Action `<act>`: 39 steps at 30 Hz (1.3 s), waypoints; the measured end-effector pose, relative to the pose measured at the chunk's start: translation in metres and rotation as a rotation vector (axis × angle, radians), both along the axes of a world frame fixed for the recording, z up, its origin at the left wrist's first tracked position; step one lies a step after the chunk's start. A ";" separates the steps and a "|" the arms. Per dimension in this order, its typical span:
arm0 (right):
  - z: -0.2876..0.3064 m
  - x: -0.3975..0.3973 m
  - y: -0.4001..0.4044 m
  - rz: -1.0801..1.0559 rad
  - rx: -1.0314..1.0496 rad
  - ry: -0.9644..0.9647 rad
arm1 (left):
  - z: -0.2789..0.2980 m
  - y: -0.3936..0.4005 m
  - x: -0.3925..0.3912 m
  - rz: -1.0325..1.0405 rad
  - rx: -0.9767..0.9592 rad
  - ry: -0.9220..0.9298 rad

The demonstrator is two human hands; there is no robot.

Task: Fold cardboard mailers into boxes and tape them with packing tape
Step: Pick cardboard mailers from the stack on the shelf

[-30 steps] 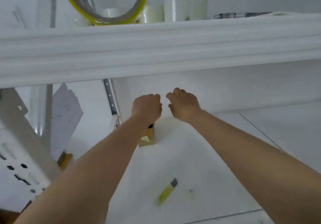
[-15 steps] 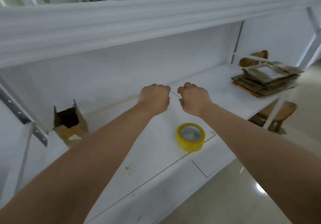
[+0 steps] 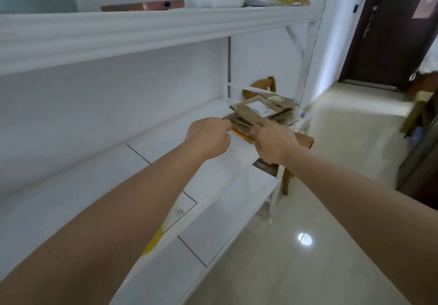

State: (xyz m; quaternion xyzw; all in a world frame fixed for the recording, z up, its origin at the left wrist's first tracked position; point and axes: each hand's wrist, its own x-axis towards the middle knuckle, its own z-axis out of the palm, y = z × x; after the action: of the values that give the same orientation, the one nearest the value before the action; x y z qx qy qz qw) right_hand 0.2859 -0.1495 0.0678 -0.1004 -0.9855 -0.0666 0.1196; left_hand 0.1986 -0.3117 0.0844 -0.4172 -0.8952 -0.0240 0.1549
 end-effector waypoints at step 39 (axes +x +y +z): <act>-0.100 -0.303 0.383 -0.325 -0.344 -0.153 | -0.123 0.282 -0.240 0.561 0.028 -0.487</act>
State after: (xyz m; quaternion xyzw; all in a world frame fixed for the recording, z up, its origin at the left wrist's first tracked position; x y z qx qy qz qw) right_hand -0.0169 0.2335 -0.0322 -0.2710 -0.9595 0.0763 0.0136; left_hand -0.0416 -0.0297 -0.0389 -0.1354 -0.9850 -0.0912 -0.0566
